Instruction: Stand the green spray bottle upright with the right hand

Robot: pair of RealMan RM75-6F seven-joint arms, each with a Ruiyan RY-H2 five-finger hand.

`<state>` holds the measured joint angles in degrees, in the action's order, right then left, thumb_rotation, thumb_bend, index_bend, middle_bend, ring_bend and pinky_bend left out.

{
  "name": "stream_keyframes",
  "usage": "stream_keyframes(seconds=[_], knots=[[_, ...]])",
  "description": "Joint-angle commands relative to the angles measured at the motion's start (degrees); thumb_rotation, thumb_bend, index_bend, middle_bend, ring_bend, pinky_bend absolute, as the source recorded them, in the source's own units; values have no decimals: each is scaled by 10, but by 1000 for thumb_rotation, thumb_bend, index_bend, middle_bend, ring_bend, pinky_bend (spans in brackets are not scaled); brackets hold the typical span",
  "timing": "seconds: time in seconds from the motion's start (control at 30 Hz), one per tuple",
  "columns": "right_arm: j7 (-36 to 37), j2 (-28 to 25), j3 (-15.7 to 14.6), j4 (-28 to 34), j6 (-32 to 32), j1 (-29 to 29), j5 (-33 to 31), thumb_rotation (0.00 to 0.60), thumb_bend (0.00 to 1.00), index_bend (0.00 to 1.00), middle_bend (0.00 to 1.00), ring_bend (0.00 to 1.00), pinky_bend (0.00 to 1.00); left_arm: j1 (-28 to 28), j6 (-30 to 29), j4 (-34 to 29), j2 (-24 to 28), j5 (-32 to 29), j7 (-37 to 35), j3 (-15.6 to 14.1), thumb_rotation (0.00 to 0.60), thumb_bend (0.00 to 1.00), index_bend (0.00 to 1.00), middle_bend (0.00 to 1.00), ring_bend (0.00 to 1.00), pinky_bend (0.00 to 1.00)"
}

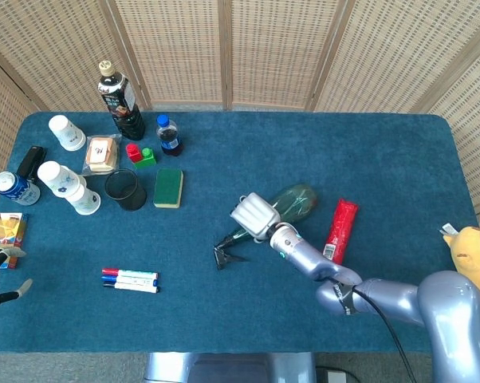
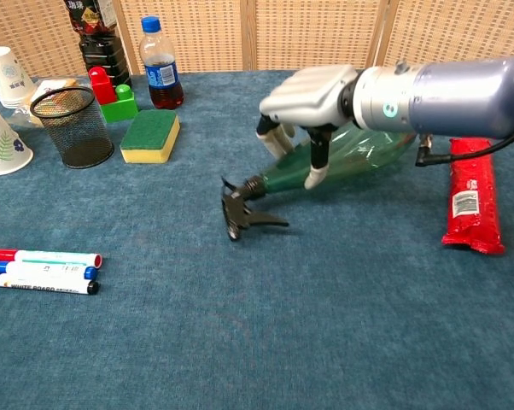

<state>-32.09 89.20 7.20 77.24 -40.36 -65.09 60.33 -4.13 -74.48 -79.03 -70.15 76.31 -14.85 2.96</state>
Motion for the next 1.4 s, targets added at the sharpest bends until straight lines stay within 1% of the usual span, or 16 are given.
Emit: stream_keyframes(seconds=[0.03,0.17,0.37,0.5,0.6,0.7,0.83,0.9,0.93,1.13,1.3,1.4], knots=[[73,-20,35,26,-14,15,7,600,191,572,504,361,509,0,-1,1,-1,1,-1,0,600,307,335,297,265,351],[170,-39,76,45,-29,34,12,600,194,571,506,361,509,1,-1,3,-3,0,-1,1,600,306,333,296,266,349],[306,-65,133,57,-40,63,-1,600,202,577,512,361,502,1,-2,3,-4,-2,0,3,600,307,327,296,266,349],[399,-83,167,65,-39,88,-20,600,204,578,512,360,502,-1,-1,0,-4,-2,3,5,600,307,327,297,266,348],[459,-93,184,71,-30,106,-39,600,206,577,513,361,502,-3,1,-3,-4,-1,6,5,600,307,328,297,267,361],[513,-103,195,82,-16,124,-55,600,209,577,513,361,502,-6,4,-6,-5,1,10,6,600,306,327,297,268,350],[579,-112,208,97,-4,149,-60,600,217,578,514,361,502,-10,8,-11,-5,1,16,7,600,307,327,297,268,348],[630,-114,221,106,2,167,-72,600,220,578,514,361,502,-13,9,-14,-3,0,22,9,600,307,327,298,269,349],[644,-116,223,108,5,172,-69,600,221,578,514,361,502,-14,9,-16,-2,-1,24,10,600,307,327,298,269,348],[695,-107,225,94,7,193,-51,600,225,578,515,361,502,-15,8,-27,3,-4,34,12,600,306,325,297,269,336],[725,-90,227,74,0,200,-29,600,229,576,515,361,502,-15,10,-33,6,-9,40,12,600,306,325,297,269,261],[737,-76,227,56,-6,199,-15,600,232,577,515,361,502,-15,9,-36,8,-10,43,13,600,306,325,297,269,249]])
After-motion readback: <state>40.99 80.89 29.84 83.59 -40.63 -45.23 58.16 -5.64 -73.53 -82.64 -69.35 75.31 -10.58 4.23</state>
